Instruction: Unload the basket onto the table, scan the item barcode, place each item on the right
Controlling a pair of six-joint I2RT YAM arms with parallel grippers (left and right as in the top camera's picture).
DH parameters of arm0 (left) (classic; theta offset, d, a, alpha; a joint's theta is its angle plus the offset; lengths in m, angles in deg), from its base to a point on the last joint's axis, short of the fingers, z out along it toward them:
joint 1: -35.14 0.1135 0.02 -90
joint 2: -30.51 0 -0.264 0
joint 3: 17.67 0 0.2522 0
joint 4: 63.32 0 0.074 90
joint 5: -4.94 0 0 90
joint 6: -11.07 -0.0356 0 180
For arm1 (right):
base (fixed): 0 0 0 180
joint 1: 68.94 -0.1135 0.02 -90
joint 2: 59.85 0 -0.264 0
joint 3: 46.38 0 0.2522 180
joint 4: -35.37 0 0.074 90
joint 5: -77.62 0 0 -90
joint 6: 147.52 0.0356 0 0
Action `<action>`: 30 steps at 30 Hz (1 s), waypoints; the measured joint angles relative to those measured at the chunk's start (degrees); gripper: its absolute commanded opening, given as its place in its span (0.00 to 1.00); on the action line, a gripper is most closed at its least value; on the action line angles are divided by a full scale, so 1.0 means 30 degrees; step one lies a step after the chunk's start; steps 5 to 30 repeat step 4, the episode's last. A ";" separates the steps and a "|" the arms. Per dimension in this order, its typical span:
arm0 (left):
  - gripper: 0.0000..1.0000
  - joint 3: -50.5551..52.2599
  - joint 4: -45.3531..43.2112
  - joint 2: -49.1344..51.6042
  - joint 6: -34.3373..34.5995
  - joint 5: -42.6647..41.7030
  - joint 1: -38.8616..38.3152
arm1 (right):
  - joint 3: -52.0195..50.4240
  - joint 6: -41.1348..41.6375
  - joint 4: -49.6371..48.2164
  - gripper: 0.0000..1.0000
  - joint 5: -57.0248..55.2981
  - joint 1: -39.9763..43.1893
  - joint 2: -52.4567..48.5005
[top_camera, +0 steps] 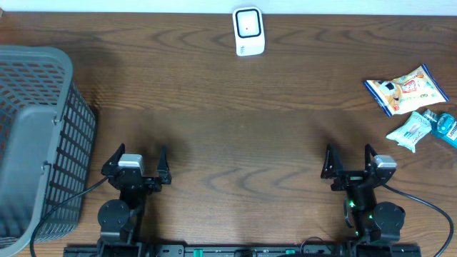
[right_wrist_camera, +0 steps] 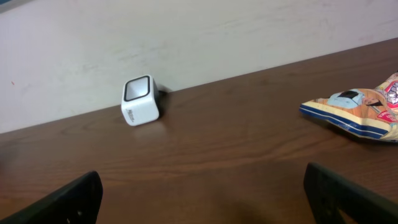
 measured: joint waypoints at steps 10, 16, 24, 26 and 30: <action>0.98 0.0000 0.0000 0.0000 0.0000 0.0000 0.0000 | 0.0000 0.0000 0.0000 0.99 0.0000 0.0000 0.0000; 0.98 0.0000 0.0000 0.0000 0.0000 0.0000 0.0000 | 0.0000 0.0000 0.0000 0.99 0.0000 0.0000 0.0000; 0.98 0.0000 0.0000 0.0000 0.0000 0.0000 0.0000 | 0.0000 0.0000 0.0000 0.99 0.0000 0.0000 0.0000; 0.98 0.0000 0.0000 0.0000 0.0000 0.0000 0.0000 | 0.0000 0.0000 0.0000 0.99 0.0000 0.0000 0.0000; 0.98 0.0000 0.0000 0.0000 0.0000 0.0000 0.0000 | 0.0000 0.0000 0.0000 0.99 0.0000 0.0000 0.0000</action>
